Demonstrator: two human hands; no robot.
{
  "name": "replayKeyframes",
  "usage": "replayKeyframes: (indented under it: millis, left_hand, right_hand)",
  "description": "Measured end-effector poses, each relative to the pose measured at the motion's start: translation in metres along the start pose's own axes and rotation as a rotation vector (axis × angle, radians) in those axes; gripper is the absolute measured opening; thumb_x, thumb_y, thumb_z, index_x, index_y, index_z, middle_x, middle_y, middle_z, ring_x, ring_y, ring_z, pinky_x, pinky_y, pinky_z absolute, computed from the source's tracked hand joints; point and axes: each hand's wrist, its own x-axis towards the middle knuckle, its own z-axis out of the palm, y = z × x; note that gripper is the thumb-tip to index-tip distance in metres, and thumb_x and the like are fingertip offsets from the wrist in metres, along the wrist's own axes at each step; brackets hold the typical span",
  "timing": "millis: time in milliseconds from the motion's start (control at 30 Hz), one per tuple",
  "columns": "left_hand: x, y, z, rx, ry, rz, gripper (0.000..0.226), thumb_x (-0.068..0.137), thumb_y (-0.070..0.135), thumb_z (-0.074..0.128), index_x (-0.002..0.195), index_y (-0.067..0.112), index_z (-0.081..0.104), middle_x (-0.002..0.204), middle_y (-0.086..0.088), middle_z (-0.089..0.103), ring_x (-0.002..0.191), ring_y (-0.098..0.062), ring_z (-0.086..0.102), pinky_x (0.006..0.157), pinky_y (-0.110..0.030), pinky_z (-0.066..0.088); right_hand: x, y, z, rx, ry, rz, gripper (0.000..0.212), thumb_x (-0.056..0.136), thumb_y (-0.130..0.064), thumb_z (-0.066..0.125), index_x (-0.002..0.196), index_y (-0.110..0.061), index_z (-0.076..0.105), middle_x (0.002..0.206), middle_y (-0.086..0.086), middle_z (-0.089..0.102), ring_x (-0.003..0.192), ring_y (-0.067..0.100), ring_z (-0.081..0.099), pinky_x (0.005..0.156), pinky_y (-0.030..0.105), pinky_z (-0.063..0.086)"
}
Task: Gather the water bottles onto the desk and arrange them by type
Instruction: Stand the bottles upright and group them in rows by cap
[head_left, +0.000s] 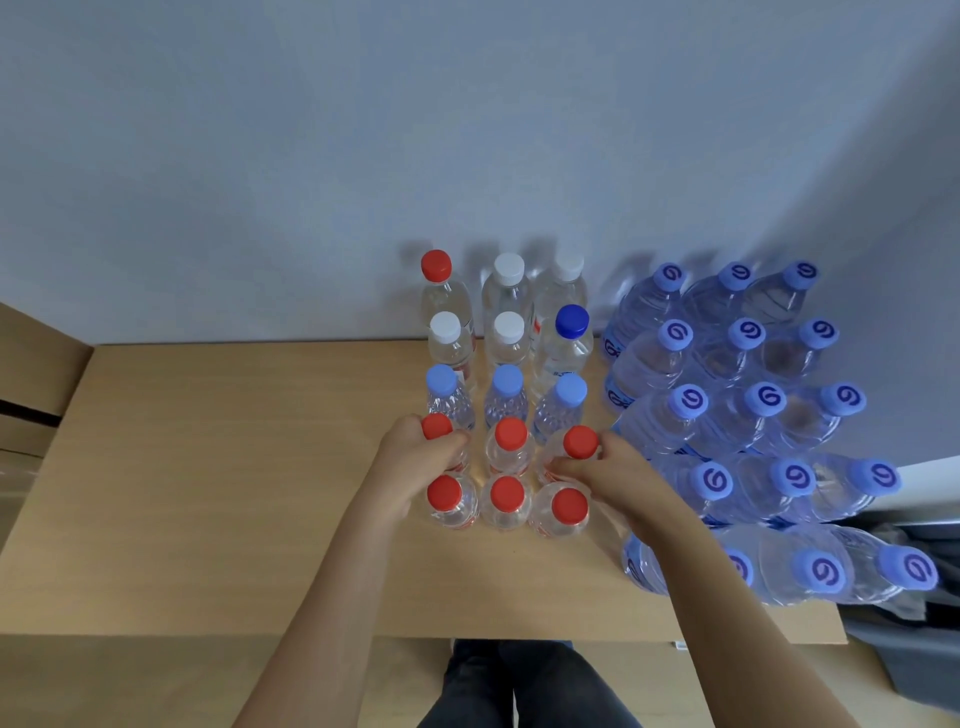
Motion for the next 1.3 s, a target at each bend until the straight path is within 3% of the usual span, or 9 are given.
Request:
replayKeyframes:
  millis: [167,300,500,633,733,833,1033,1133,1300]
  left_hand:
    - [0.001,-0.002,0.003,-0.012,-0.047,0.001,0.021,0.08,0.015,0.065,0.082,-0.006,0.063,0.063,0.002,0.054,0.058,-0.01,0.052,0.059,-0.022,0.044]
    - [0.001,0.001,0.012,0.003,-0.075,0.019,0.025,0.08,0.019,0.065,0.083,-0.006,0.062,0.068,-0.003,0.053,0.067,-0.016,0.052,0.068,-0.03,0.042]
    - [0.004,0.001,0.012,-0.005,-0.068,0.028,0.024,0.079,0.026,0.071,0.065,0.017,0.054,0.055,0.006,0.049,0.055,-0.011,0.049,0.062,-0.027,0.041]
    - [0.003,0.003,0.009,-0.026,-0.082,0.01,0.031,0.08,0.042,0.074,0.074,0.019,0.054,0.064,0.005,0.051,0.061,-0.011,0.054,0.062,-0.026,0.044]
    - [0.004,0.013,0.001,-0.04,-0.01,-0.006,0.038,0.082,0.047,0.074,0.071,0.028,0.042,0.063,0.02,0.053,0.057,0.004,0.054,0.052,-0.015,0.044]
    - [0.012,0.024,-0.005,-0.022,0.061,-0.023,0.044,0.083,0.049,0.073,0.08,0.027,0.035,0.081,0.018,0.042,0.071,0.004,0.043,0.056,-0.021,0.032]
    - [0.034,0.039,-0.006,0.003,0.016,-0.006,0.026,0.084,0.043,0.073,0.082,0.019,0.063,0.078,0.004,0.061,0.068,-0.009,0.057,0.061,-0.025,0.043]
    - [0.043,0.039,-0.002,0.0,0.021,-0.033,0.03,0.084,0.038,0.071,0.088,0.008,0.068,0.073,0.002,0.059,0.063,-0.011,0.054,0.06,-0.025,0.042]
    - [0.044,0.037,0.001,0.004,0.021,-0.041,0.022,0.082,0.025,0.067,0.09,0.004,0.067,0.074,0.002,0.059,0.063,-0.011,0.054,0.058,-0.024,0.041]
  right_hand:
    - [0.0,-0.003,0.001,-0.009,-0.007,-0.03,0.02,0.077,-0.016,0.077,0.081,-0.009,0.058,0.068,-0.001,0.057,0.061,0.008,0.057,0.057,0.02,0.049]
    - [0.0,-0.007,0.005,0.0,0.009,-0.052,0.023,0.077,-0.013,0.078,0.069,-0.016,0.056,0.058,-0.01,0.059,0.048,-0.003,0.057,0.044,0.01,0.044]
    - [-0.006,-0.017,0.003,-0.032,-0.045,-0.047,0.022,0.079,-0.019,0.079,0.075,-0.011,0.059,0.068,-0.001,0.06,0.063,0.01,0.059,0.059,0.02,0.049]
    - [-0.011,-0.025,-0.004,-0.005,-0.072,-0.021,0.034,0.075,-0.032,0.084,0.082,-0.021,0.052,0.076,-0.012,0.06,0.064,0.0,0.061,0.055,0.013,0.046]
    - [-0.011,-0.036,-0.013,-0.027,-0.026,-0.005,0.051,0.074,-0.049,0.08,0.093,-0.032,0.036,0.086,-0.021,0.045,0.071,-0.005,0.052,0.052,0.013,0.04]
    - [-0.001,-0.046,-0.02,-0.041,0.01,-0.002,0.059,0.076,-0.056,0.076,0.107,-0.028,0.036,0.09,-0.013,0.045,0.078,0.003,0.05,0.058,0.018,0.037]
    - [0.025,-0.054,-0.02,-0.085,0.017,0.029,0.048,0.079,-0.041,0.078,0.102,-0.001,0.062,0.084,0.003,0.057,0.072,0.012,0.059,0.062,0.026,0.043]
    - [0.033,-0.054,-0.018,-0.111,-0.005,0.039,0.026,0.08,-0.032,0.078,0.083,-0.01,0.065,0.069,0.0,0.061,0.055,0.006,0.057,0.05,0.018,0.044]
    - [0.04,-0.054,-0.015,-0.133,0.005,0.044,0.022,0.08,-0.026,0.076,0.074,-0.014,0.059,0.062,-0.003,0.057,0.048,0.004,0.052,0.04,0.014,0.039]
